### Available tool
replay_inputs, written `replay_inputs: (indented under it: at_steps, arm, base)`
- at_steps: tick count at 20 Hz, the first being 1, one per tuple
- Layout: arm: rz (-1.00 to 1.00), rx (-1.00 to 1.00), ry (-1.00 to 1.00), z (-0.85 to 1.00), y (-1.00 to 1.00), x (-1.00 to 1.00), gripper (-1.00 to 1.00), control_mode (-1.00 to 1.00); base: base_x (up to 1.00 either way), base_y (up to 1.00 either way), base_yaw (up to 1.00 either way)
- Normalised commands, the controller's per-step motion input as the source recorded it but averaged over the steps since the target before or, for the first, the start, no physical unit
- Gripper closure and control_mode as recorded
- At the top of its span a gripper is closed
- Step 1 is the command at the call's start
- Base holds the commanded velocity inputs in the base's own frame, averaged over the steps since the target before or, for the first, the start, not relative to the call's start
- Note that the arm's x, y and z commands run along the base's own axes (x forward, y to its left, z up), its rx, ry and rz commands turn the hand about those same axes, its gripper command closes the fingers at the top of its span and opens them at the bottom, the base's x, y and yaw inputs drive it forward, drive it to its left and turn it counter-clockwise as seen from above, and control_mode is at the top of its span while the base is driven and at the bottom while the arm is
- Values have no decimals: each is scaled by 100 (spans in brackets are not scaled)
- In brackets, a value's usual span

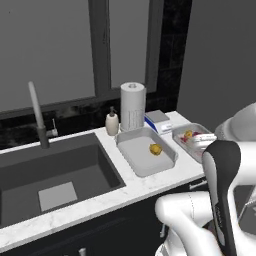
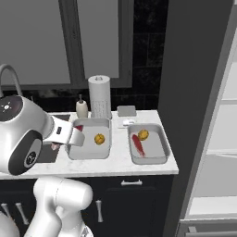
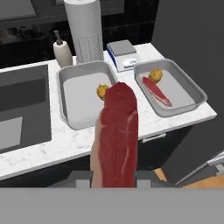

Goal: Place one squash and one steak in each tupperware on the nearby counter, to pack two identical lunches.

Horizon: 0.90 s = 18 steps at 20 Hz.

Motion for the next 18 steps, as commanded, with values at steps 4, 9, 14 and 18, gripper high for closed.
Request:
replay_inputs:
  at_steps: [4,9,14,18]
  arm:
    - [0,0,0,-8,15,22,100,-100]
    - [1,0,0,-32,35,70,100,-100]
    - [3,0,0,-52,26,90,100,-100]
    - [1,0,8,-68,19,100,100,-100]
  base:
    - [23,16,0]
    - [0,0,0]
    - [0,0,0]
    - [0,0,0]
